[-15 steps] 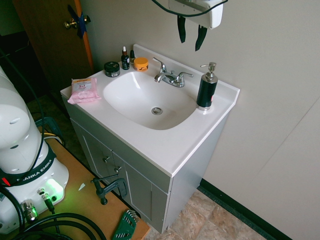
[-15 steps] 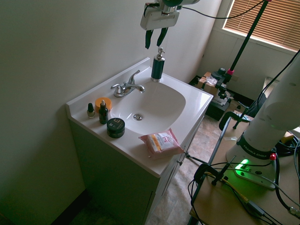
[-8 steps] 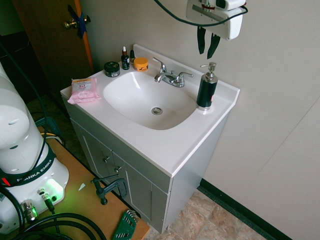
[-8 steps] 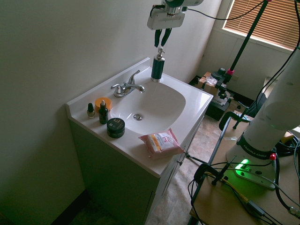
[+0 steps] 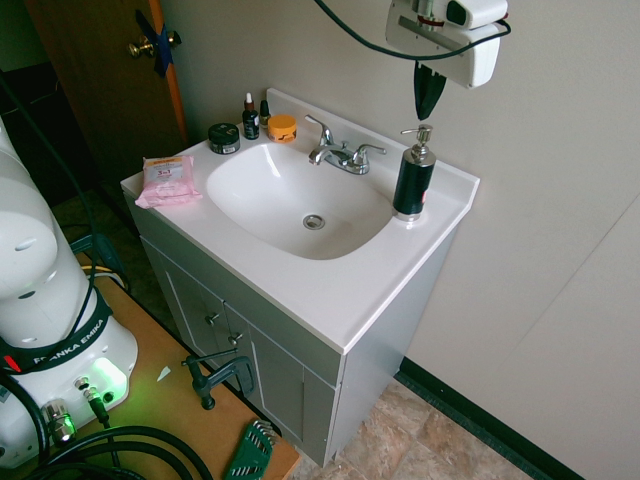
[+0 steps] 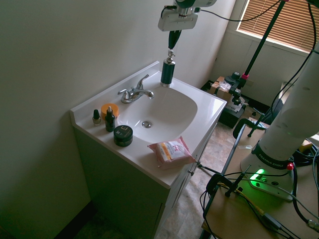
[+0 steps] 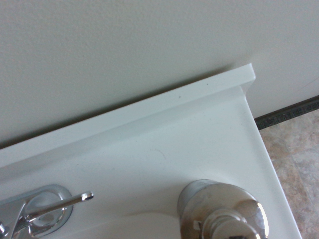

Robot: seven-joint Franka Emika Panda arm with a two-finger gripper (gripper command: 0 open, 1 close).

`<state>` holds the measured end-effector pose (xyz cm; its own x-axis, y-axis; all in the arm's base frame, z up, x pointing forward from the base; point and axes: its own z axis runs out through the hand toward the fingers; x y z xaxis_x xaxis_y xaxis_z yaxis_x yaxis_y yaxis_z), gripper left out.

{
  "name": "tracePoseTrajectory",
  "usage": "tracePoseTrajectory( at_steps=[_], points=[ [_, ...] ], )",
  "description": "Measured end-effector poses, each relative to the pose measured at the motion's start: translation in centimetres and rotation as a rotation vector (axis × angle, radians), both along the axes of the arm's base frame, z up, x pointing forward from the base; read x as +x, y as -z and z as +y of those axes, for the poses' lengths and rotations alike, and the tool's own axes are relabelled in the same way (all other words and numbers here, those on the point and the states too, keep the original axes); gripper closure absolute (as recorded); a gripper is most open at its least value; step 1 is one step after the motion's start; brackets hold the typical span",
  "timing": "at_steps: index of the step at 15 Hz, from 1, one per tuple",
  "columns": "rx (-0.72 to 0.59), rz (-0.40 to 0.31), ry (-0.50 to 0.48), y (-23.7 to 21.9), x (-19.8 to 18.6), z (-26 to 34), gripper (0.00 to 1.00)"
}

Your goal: Sanitize yourself

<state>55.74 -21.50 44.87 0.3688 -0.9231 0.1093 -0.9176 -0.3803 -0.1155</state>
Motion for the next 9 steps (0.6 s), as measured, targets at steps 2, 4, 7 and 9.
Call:
tracePoseTrajectory(
  at_steps=[2,4,7,9],
  points=[
    [0.003,0.011,0.004,0.7,-0.1,-0.6,1.0],
    [0.007,0.009,0.004,0.7,0.0,-0.7,1.0],
    [0.009,0.012,0.004,1.0,0.1,-0.7,1.0],
    [0.011,0.024,0.004,1.8,0.2,-0.7,1.0]
  ],
)
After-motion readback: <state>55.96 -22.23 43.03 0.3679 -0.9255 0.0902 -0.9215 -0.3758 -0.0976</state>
